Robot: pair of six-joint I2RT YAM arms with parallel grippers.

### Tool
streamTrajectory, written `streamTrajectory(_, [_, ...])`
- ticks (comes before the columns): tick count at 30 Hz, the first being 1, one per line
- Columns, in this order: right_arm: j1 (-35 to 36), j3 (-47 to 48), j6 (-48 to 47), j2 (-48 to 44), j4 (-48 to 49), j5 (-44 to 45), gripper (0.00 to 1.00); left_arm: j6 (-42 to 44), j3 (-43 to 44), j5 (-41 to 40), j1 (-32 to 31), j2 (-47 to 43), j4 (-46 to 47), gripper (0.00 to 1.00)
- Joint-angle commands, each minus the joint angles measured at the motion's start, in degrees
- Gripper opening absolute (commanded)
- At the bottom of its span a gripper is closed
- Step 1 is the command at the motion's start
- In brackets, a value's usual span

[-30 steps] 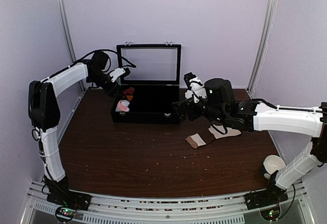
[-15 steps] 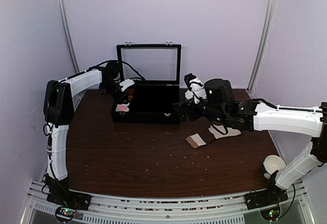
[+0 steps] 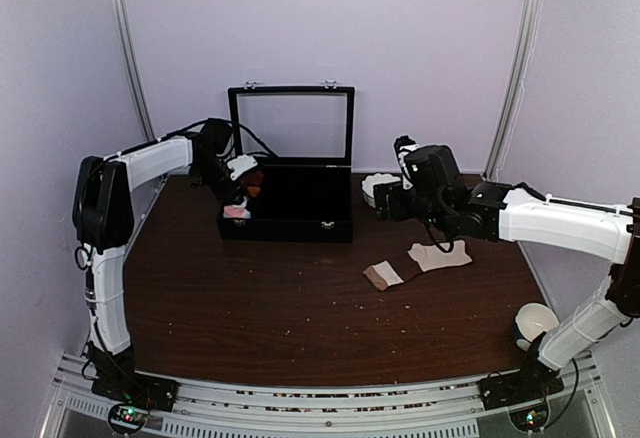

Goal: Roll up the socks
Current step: Move the sock to the center of the board.

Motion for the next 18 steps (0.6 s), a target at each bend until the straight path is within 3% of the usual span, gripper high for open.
streamTrajectory(1, [-1.17,-0.43,5.77,0.88,-9.76,13.28,1.00,-1.87,2.53,0.33,0.03,-6.07,-4.30,0.64])
streamTrajectory(3, [-3.28,-5.09,9.35,-1.44,-7.24,11.65,1.00,-2.71,3.68,0.40,-0.02,-8.20,-5.18,0.74])
streamTrajectory(4, [-5.68,-7.19,11.44,-2.33,-5.86,6.59,1.00,-3.18,3.66,0.06,-0.02,-9.54,-5.27,0.94])
streamTrajectory(5, [-8.20,-8.88,13.00,-2.80,-4.90,1.52,1.00,-3.67,3.64,-0.81,-0.02,-10.99,-5.27,0.97])
streamTrajectory(7, [-11.43,-10.76,14.46,-2.24,-4.66,-3.12,1.00,-4.15,3.46,-1.62,0.05,-14.16,-5.30,0.98])
streamTrajectory(12, [-11.51,-7.91,13.32,4.77,-9.92,-5.68,1.00,-4.93,-0.10,-1.53,0.41,-20.51,-5.23,0.98])
streamTrajectory(18, [-2.34,-4.66,9.14,13.79,-6.40,-8.63,0.98,-5.03,-7.40,-3.15,1.56,-25.19,-4.67,0.98])
